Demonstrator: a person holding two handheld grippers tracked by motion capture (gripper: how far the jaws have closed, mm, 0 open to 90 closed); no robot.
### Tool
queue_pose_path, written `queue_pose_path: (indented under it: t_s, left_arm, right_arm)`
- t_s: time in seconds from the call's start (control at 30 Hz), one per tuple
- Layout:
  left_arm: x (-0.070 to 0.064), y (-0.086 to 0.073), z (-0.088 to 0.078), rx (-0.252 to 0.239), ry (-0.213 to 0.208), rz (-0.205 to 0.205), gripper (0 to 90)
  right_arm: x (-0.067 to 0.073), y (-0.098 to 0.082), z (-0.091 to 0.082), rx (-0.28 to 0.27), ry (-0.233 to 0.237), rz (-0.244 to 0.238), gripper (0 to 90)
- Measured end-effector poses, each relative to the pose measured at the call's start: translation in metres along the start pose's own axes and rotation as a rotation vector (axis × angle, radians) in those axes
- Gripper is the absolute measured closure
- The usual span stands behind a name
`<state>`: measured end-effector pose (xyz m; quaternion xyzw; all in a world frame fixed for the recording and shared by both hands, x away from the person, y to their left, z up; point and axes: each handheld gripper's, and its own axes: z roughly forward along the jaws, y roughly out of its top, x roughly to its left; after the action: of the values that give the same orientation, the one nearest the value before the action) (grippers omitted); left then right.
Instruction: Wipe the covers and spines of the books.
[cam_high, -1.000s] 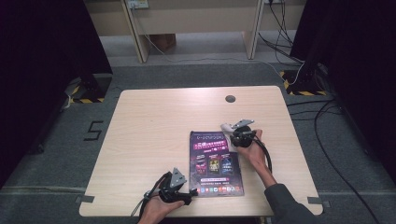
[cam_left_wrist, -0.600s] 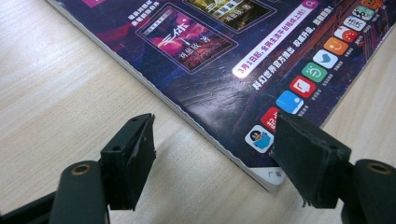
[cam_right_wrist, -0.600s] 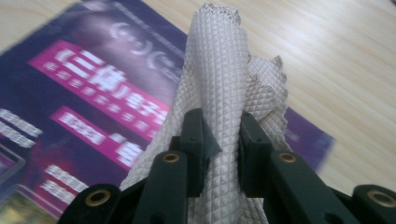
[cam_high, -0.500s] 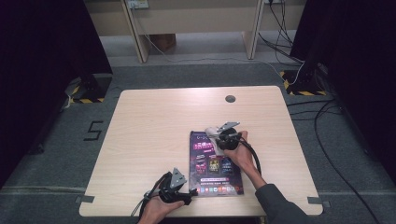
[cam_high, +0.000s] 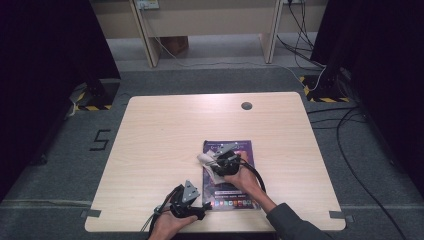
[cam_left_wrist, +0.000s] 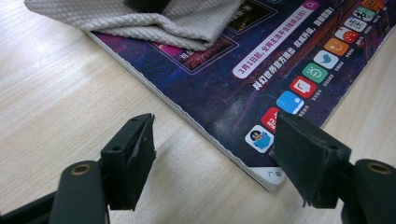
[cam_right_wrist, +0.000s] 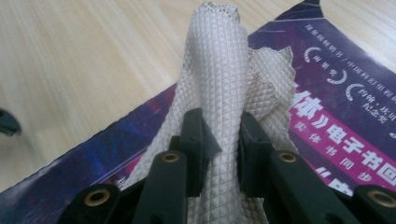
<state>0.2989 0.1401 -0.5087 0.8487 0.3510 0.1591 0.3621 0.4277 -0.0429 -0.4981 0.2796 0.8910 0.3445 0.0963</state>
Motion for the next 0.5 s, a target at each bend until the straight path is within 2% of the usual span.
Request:
queue_pose_path:
  t_s: [0.17,0.27,0.33,0.5]
  left_arm:
    - [0.0,0.0,0.0,-0.001,0.001,-0.001,28.8]
    - [0.0,0.0,0.0,-0.003,0.002,-0.003,28.8]
    - [0.0,-0.001,0.0,-0.004,0.001,-0.007,28.8]
    - [-0.001,-0.001,0.0,-0.006,0.002,-0.009,28.9]
  right_arm:
    - [0.001,-0.008,-0.007,0.001,0.012,-0.002,75.7]
    - [-0.002,-0.013,-0.012,0.006,0.0,0.004,75.7]
    - [-0.007,-0.017,-0.017,0.005,-0.009,0.018,75.6]
    - [-0.024,-0.03,-0.03,0.011,-0.065,0.057,75.6]
